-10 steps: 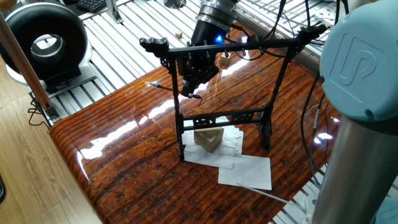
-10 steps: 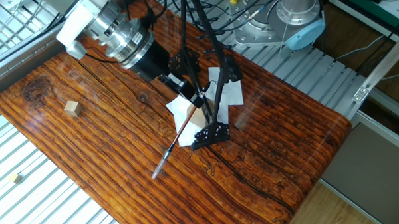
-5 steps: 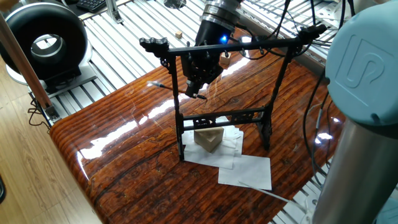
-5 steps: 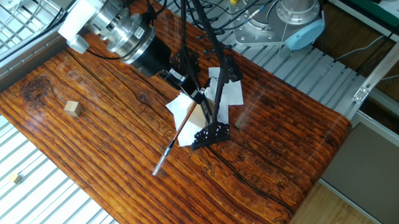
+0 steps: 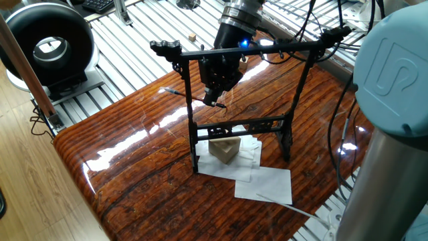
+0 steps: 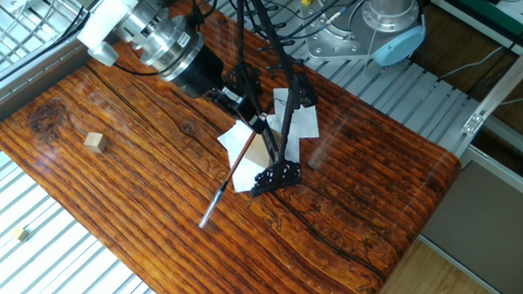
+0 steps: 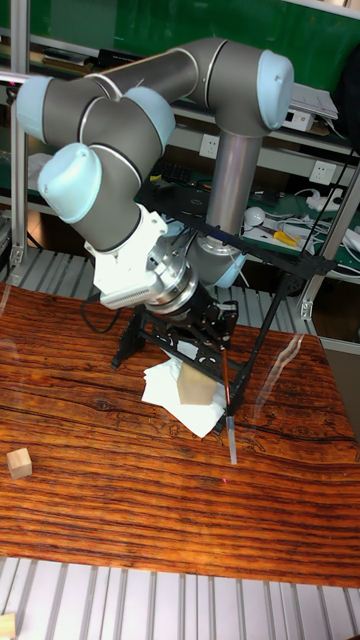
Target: Place the brush on the pen rack
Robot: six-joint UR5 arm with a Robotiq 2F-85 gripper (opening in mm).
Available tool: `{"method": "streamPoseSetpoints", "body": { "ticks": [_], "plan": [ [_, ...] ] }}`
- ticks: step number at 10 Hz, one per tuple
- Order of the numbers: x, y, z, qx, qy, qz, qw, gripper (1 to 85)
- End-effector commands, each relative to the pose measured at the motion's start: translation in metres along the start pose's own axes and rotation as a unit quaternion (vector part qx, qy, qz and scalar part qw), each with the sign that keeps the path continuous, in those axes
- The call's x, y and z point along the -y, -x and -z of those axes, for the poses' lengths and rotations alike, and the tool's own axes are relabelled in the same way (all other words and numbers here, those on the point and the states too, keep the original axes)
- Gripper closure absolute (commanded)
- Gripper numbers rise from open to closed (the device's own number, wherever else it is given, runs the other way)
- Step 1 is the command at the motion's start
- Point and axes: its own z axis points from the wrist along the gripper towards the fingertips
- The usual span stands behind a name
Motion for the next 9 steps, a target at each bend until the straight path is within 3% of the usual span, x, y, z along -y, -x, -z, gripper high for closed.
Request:
{"method": "streamPoseSetpoints", "body": {
  "ticks": [1, 2, 3, 5, 9],
  "plan": [
    [0.0088, 0.0022, -0.0008, 0.008, 0.009, 0.022, 0.9997, 84.7],
    [0.0061, 0.0017, -0.0021, 0.009, 0.027, 0.024, 0.9993, 84.7],
    [0.012, 0.0033, -0.0028, 0.011, 0.018, 0.025, 0.9995, 84.7],
    [0.0098, 0.0017, -0.0028, 0.01, 0.024, 0.024, 0.9994, 84.7],
    [0.0111, -0.0038, -0.0033, 0.017, 0.047, 0.022, 0.9985, 84.7]
  ]
}}
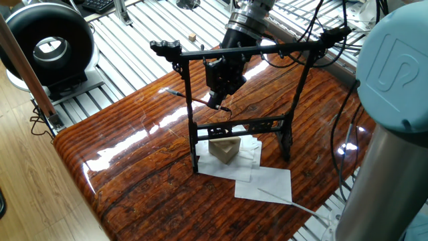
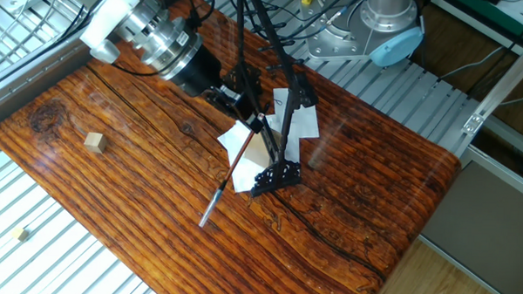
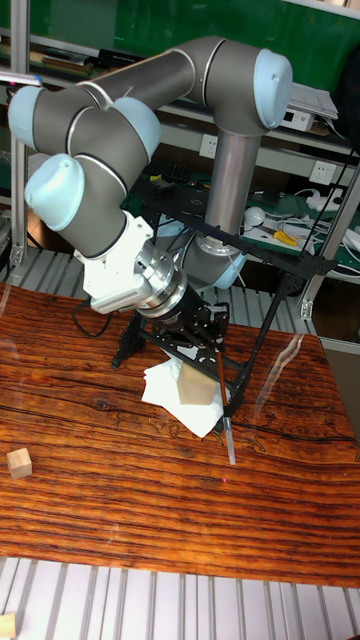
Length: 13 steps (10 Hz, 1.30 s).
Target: Place the brush on the pen rack
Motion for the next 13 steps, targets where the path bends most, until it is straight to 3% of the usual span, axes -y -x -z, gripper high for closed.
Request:
{"method": "streamPoseSetpoints", "body": {
  "ticks": [1, 2, 6, 8, 9, 13],
  "plan": [
    [0.002, -0.003, 0.001, 0.011, 0.023, 0.0, 0.9997, 84.7],
    [0.017, -0.003, -0.001, 0.008, -0.001, 0.001, 1.0, 84.7],
    [0.015, -0.002, -0.002, 0.002, 0.003, -0.004, 1.0, 84.7],
    [0.014, 0.003, -0.002, 0.012, 0.004, -0.007, 0.9999, 84.7],
    [0.019, 0.005, -0.002, 0.017, -0.005, -0.007, 0.9998, 84.7],
    [0.012, 0.011, -0.002, 0.028, 0.008, 0.0, 0.9996, 84.7]
  ]
}}
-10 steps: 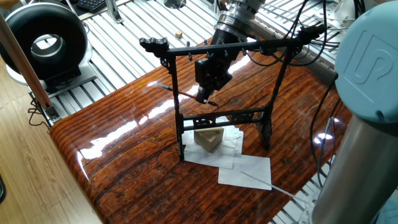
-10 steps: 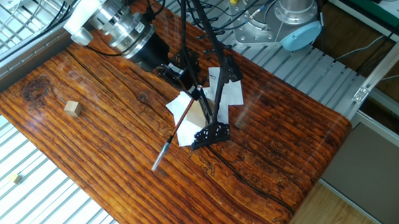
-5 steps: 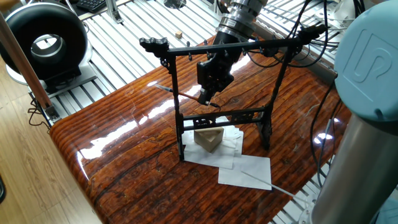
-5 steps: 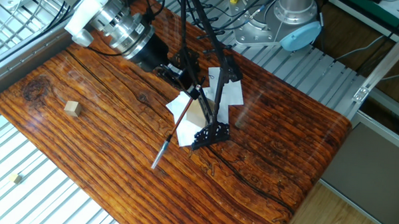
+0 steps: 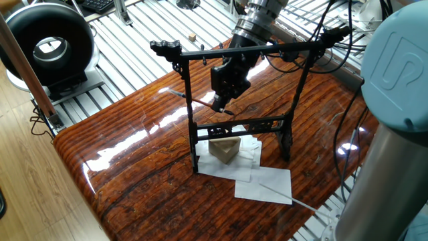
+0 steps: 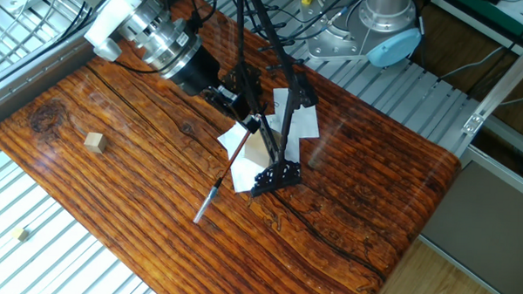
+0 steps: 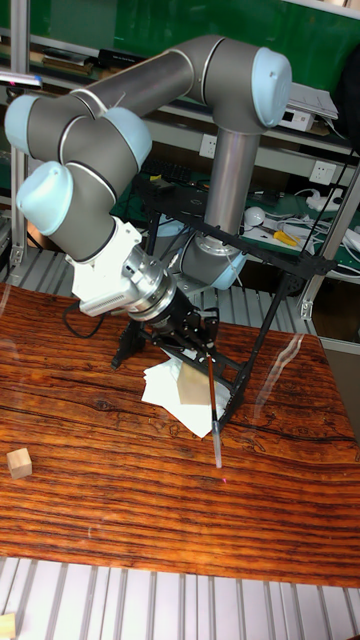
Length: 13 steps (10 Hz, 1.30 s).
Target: Place the brush on the pen rack
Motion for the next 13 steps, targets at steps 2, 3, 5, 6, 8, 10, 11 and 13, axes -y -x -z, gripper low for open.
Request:
{"method": "streamPoseSetpoints", "body": {
  "ticks": [2, 3, 5, 6, 8, 10, 11, 13],
  "plan": [
    [-0.01, 0.008, 0.002, 0.014, 0.017, 0.0, 0.9997, 84.7],
    [-0.01, 0.012, 0.002, 0.023, 0.018, -0.003, 0.9996, 84.7],
    [-0.013, 0.017, 0.003, 0.033, 0.024, -0.004, 0.9991, 84.7],
    [-0.016, 0.022, 0.003, 0.042, 0.029, -0.003, 0.9987, 84.7],
    [-0.015, 0.026, 0.003, 0.05, 0.028, -0.001, 0.9984, 84.7],
    [-0.015, 0.029, 0.004, 0.055, 0.028, -0.002, 0.9981, 84.7],
    [-0.016, 0.029, 0.004, 0.056, 0.029, -0.002, 0.998, 84.7],
    [-0.019, 0.032, 0.004, 0.061, 0.035, 0.0, 0.9975, 84.7]
  ]
}}
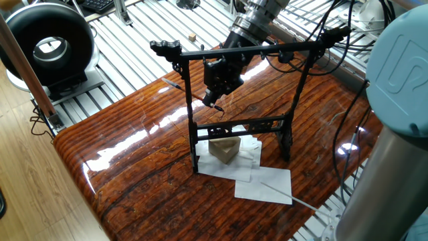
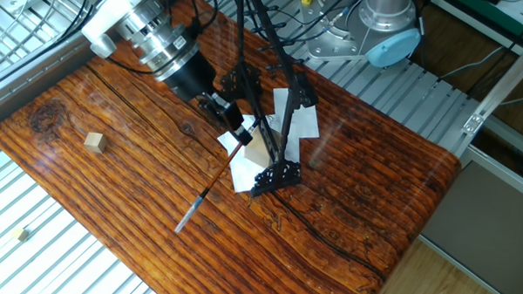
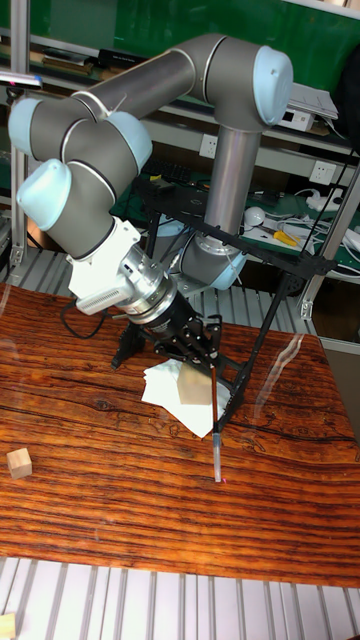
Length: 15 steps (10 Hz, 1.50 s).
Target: Place the brush on the pen rack
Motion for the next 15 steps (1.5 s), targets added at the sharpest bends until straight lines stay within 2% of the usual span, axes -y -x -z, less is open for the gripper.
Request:
{"method": "streamPoseSetpoints", "body": {
  "ticks": [1, 2, 4, 5, 10, 13, 15],
  "plan": [
    [-0.01, 0.013, 0.001, 0.014, 0.01, -0.001, 0.9999, 84.7],
    [-0.014, 0.023, -0.001, 0.014, 0.005, -0.002, 0.9999, 84.7],
    [-0.025, 0.035, -0.006, 0.011, 0.014, 0.001, 0.9998, 84.7],
    [-0.027, 0.038, -0.008, 0.007, 0.008, 0.0, 0.9999, 84.7],
    [-0.024, 0.028, -0.005, 0.001, 0.011, 0.007, 0.9999, 84.7],
    [-0.03, 0.037, -0.004, 0.02, 0.021, 0.018, 0.9994, 84.7],
    [-0.032, 0.041, -0.004, 0.026, 0.026, 0.013, 0.9992, 84.7]
  ]
}}
